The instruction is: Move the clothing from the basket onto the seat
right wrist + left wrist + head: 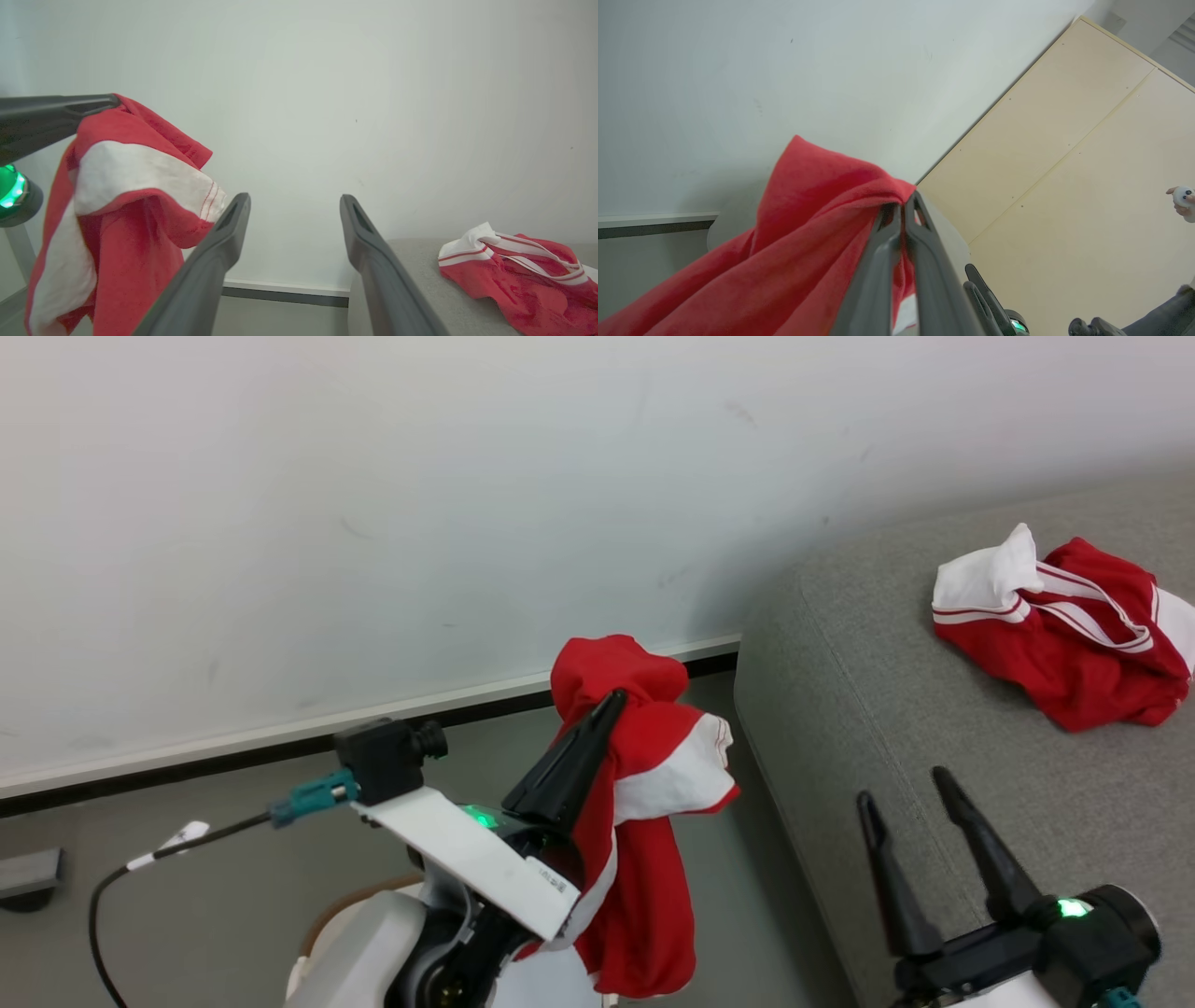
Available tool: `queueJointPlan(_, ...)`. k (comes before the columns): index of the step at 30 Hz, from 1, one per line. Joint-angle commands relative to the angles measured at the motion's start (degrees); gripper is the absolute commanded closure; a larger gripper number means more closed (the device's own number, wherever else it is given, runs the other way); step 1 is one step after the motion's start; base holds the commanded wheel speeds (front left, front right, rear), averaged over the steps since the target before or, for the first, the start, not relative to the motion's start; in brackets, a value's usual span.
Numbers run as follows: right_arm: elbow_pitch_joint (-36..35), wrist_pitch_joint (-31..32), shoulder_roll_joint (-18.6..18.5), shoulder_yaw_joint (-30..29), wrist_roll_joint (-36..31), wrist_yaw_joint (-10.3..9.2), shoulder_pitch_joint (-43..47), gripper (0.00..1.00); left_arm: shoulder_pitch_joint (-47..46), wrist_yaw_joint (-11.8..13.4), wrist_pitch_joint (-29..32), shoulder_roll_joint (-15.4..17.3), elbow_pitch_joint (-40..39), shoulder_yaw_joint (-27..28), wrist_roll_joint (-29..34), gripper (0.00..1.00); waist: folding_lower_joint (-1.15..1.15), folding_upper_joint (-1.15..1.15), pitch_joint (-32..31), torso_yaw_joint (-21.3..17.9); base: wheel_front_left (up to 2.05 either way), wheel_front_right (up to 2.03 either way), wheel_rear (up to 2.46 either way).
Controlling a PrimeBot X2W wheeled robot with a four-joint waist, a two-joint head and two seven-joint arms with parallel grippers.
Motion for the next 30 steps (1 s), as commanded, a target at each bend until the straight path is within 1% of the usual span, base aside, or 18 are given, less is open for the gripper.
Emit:
queueJointPlan(1,-0.91,0.06,-0.95,1.35,0.36,-0.09,-0.4,0.0,0.96,0.12,0.21,0.27,-0.41,-0.07,0.6,1.0,0.0,0.0,-0.46,0.52,0.0,0.0,0.0)
queueJointPlan(4,-3.09,1.0,-3.53,6.6,1.02,-0.09,-1.91,0.0,1.5,0.41,0.52,0.29,-0.94,-0.64,0.76,1.0,0.0,0.0,-1.35,1.04,0.0,0.0,0.0)
queueJointPlan(8,-6.43,4.37,-7.37,13.2,2.22,-0.09,-4.87,0.0,1.32,0.83,1.39,0.33,-2.38,-2.01,1.66,1.0,0.0,0.0,-2.12,1.68,0.0,0.0,0.0)
queueJointPlan(12,-8.14,8.48,-10.3,17.94,3.32,-0.09,-8.47,0.0,0.84,0.8,2.4,-0.03,-4.18,-3.47,2.28,1.0,0.0,0.0,-2.49,2.22,0.0,0.0,0.0)
queueJointPlan(15,-7.16,11.44,-12.28,20.57,3.9,-0.1,-10.65,0.0,0.66,0.73,3.03,-0.7,-5.61,-4.7,1.98,1.0,0.0,0.0,-2.66,2.74,0.0,0.0,0.0)
queueJointPlan(19,-4.87,13.75,-13.7,22.9,4.35,-0.1,-13.05,0.0,0.3,0.55,4.7,-1.42,-7.34,-6.65,1.53,1.0,0.0,0.0,-2.67,3.48,0.0,0.0,0.0)
queueJointPlan(23,-2.74,14.21,-13.99,25.17,5.86,-0.1,-14.84,0.0,0.26,-0.01,6.46,-1.82,-8.34,-8.48,0.54,1.0,0.0,0.0,-2.68,3.84,0.0,0.0,0.0)
queueJointPlan(27,-1.19,13.81,-14.04,26.93,8.08,-0.1,-16.24,0.01,0.36,-0.02,7.29,-1.99,-8.43,-9.5,0.71,1.0,0.0,0.0,-2.7,4.07,0.0,0.0,0.0)
queueJointPlan(28,-0.97,13.61,-14.1,27.18,8.49,-0.1,-16.58,0.78,0.37,0.05,7.26,-1.97,-8.27,-9.56,0.87,1.0,0.0,0.0,-2.69,4.08,0.0,0.0,0.0)
queueJointPlan(29,-0.69,13.45,-13.86,27.08,9.35,-0.1,-16.54,1.0,0.44,0.21,7.23,-1.91,-8.04,-9.57,1.0,1.0,0.0,0.0,-2.66,4.07,0.0,0.0,0.0)
queueJointPlan(30,-0.41,13.46,-13.89,27.3,9.99,-0.1,-16.48,1.0,0.51,0.3,7.2,-1.79,-7.8,-9.6,1.16,1.0,0.0,0.0,-2.63,4.05,0.0,0.0,0.0)
